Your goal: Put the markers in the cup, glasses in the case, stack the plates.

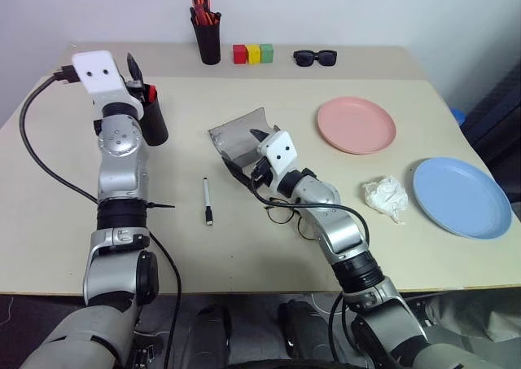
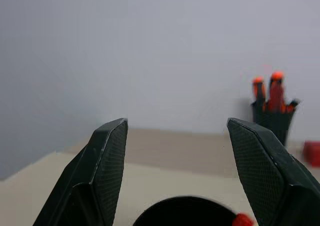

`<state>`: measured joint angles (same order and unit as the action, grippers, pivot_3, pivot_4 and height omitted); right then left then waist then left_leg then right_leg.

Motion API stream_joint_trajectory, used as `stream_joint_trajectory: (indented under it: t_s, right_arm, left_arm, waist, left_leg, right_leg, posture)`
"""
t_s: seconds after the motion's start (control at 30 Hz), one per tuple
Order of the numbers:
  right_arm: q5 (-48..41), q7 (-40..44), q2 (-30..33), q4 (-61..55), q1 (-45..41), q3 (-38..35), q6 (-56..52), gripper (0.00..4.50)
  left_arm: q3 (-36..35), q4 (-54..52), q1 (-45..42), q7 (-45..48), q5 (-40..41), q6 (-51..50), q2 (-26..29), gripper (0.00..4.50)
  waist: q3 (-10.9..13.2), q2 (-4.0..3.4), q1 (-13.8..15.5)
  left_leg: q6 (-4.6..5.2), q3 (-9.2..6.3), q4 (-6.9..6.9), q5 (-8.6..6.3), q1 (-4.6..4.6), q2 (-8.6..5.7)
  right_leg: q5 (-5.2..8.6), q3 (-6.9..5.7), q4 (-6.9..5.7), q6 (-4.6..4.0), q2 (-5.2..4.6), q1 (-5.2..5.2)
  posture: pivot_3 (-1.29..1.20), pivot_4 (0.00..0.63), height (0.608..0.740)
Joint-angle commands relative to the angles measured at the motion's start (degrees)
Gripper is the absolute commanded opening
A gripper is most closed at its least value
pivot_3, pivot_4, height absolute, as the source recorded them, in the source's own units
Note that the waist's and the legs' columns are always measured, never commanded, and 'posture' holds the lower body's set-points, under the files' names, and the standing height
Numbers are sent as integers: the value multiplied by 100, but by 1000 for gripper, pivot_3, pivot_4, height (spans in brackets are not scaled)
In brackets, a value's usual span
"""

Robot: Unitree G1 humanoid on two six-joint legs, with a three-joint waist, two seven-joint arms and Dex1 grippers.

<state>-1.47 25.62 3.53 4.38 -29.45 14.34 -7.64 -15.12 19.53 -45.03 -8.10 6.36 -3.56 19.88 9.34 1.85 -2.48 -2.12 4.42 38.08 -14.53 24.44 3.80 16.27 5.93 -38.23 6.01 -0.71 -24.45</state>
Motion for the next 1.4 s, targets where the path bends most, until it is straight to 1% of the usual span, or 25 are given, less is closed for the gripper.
stream_joint_trajectory:
  t_s: [0.03, 0.1, 0.13, 0.2, 0.27, 0.3, 0.33, 0.43, 0.53, 0.6, 0.8, 0.87, 0.9, 0.93, 1.03, 1.1, 1.13, 1.23, 1.33, 1.4]
  right_arm:
    - [-206, 391, 377, -565, 39, -175, -102, 4500]
    - [-303, 820, 862, -806, 183, -251, -169, 4500]
    - [-359, 1056, 1141, -917, 274, -279, -185, 4500]
    - [-467, 1431, 1634, -1065, 432, -343, -197, 4500]
    - [-581, 1715, 2006, -1125, 543, -441, -210, 4500]
    - [-626, 1802, 2126, -1122, 569, -492, -221, 4500]
    - [-651, 1852, 2216, -1101, 577, -528, -220, 4500]
    - [-702, 1972, 2366, -1044, 578, -586, -200, 4500]
    - [-754, 2069, 2398, -1079, 591, -569, -245, 4500]
    - [-791, 2137, 2407, -1161, 643, -534, -294, 4500]
    - [-794, 2162, 2370, -1364, 808, -463, -387, 4500]
    - [-792, 2137, 2351, -1404, 836, -452, -415, 4500]
    - [-791, 2124, 2337, -1413, 842, -445, -430, 4500]
    - [-794, 2116, 2329, -1432, 855, -439, -446, 4500]
    - [-867, 2200, 2346, -1561, 944, -386, -543, 4500]
    - [-914, 2291, 2375, -1636, 989, -347, -595, 4500]
    - [-928, 2311, 2379, -1661, 1003, -342, -613, 4500]
    - [-910, 2291, 2337, -1645, 975, -321, -632, 4500]
    - [-891, 2239, 2236, -1621, 922, -262, -618, 4500]
    - [-856, 2158, 2115, -1577, 853, -210, -580, 4500]
  left_arm:
    - [78, -1985, 654, 822, 694, -1725, 424, 3211]
    - [267, -3348, 1346, 1483, 1425, -3296, 938, 3211]
    - [262, -3912, 1661, 1708, 1926, -4056, 1141, 3211]
    - [208, -4709, 2107, 1739, 2523, -5331, 1358, 3211]
    - [326, -5289, 2417, 1671, 2761, -6266, 1496, 3739]
    - [361, -5500, 2489, 1624, 2881, -6654, 1458, 3998]
    - [370, -5647, 2501, 1549, 2987, -7065, 1341, 4451]
    - [414, -5781, 2333, 1177, 2909, -8204, 836, 4451]
    - [402, -5673, 2166, 866, 2702, -8830, 250, 4451]
    - [560, -5483, 2183, 628, 2632, -8894, 105, 4451]
    - [708, -5021, 2228, 72, 2743, -8894, -359, 4451]
    - [641, -4920, 2237, -116, 2741, -8894, -498, 3924]
    - [621, -4884, 2223, -164, 2745, -8894, -525, 3597]
    - [608, -4862, 2212, -206, 2762, -8894, -539, 3172]
    - [504, -4805, 2168, -328, 2792, -8894, -623, 1636]
    - [380, -4812, 2076, -352, 2720, -8894, -709, 703]
    - [317, -4891, 1982, -307, 2617, -8894, -754, 114]
    - [32, -4998, 1676, -49, 2542, -8706, -773, 114]
    - [-83, -5090, 1436, 157, 2296, -7615, -499, 114]
    - [41, -5093, 1297, 173, 1891, -6724, -231, 114]
  waist:
    - [0, 0, -16]
    - [2, -3, -34]
    - [2, -3, -37]
    - [2, -2, 14]
    - [2, 0, 15]
    - [2, 0, 5]
    - [2, 0, -1]
    - [2, 0, -3]
    - [2, 0, 1]
    - [2, 0, -6]
    - [0, -2, 11]
    - [-2, -6, 21]
    - [-3, -6, 25]
    - [-3, -6, 26]
    - [-3, -6, 39]
    - [-3, -6, 52]
    - [-3, -6, 62]
    - [-1, -3, 71]
    - [-1, -3, 51]
    - [0, -3, 13]
  left_leg:
    - [-1, -1, 0, 0, 0, 0]
    - [-1, 0, -2, 0, -1, 1]
    - [-1, -1, -3, 0, -1, 2]
    - [-1, -5, -4, 0, -1, 2]
    - [-1, -10, 4, 1, -6, 0]
    - [-1, -11, 6, 1, -8, 1]
    - [-1, -12, 7, 1, -11, 0]
    - [-1, -15, 8, 2, -18, 0]
    - [-1, -19, 8, 2, -17, -2]
    - [-1, -20, 8, 2, -16, -2]
    - [-1, -20, 5, 2, -16, -4]
    - [-1, -21, 7, 2, -18, -5]
    - [-1, -21, 7, 2, -22, -6]
    - [-1, -21, 7, 2, -28, -6]
    - [-1, -21, 6, 2, -33, -7]
    - [-1, -21, 6, 2, -33, -7]
    - [-1, -21, 7, 2, -33, -8]
    - [-1, -21, 7, 2, -32, -8]
    - [-2, -21, 6, 2, -30, -8]
    - [-3, -21, 3, 2, -30, -7]
  right_leg:
    - [0, 0, -1, 0, 0, 0]
    - [0, 1, -2, 0, 1, 0]
    - [1, 2, -1, 1, -1, 0]
    - [2, -1, 0, 2, -5, 3]
    - [2, -5, -2, 1, -4, 11]
    - [2, -5, -2, 0, -2, 13]
    - [2, -4, -2, 0, -2, 15]
    - [3, -2, -3, -1, 3, 21]
    - [3, -3, -3, -1, 6, 22]
    - [3, -3, -2, -1, 5, 21]
    - [2, 0, -1, -2, 2, 21]
    - [2, 0, -1, -2, 1, 25]
    - [2, 0, -1, -2, 0, 29]
    - [3, 0, -1, -3, 0, 34]
    - [3, 0, 2, -3, 0, 41]
    - [3, 0, 3, -3, 0, 42]
    - [3, 0, 3, -3, 0, 43]
    - [3, 0, 5, -3, 0, 42]
    - [3, -1, 5, -3, 2, 39]
    - [3, 0, 5, -3, 3, 37]
  posture:
    - [0, 150, 725]
    - [0, 150, 725]
    - [0, 150, 725]
    - [0, 150, 725]
    - [0, 150, 725]
    - [0, 150, 725]
    - [0, 150, 725]
    - [0, 150, 725]
    - [0, 150, 725]
    - [0, 150, 725]
    - [0, 150, 725]
    - [0, 150, 725]
    - [0, 150, 725]
    - [0, 150, 725]
    - [0, 150, 725]
    - [0, 150, 725]
    - [0, 150, 725]
    - [0, 150, 725]
    - [0, 150, 725]
    - [0, 150, 725]
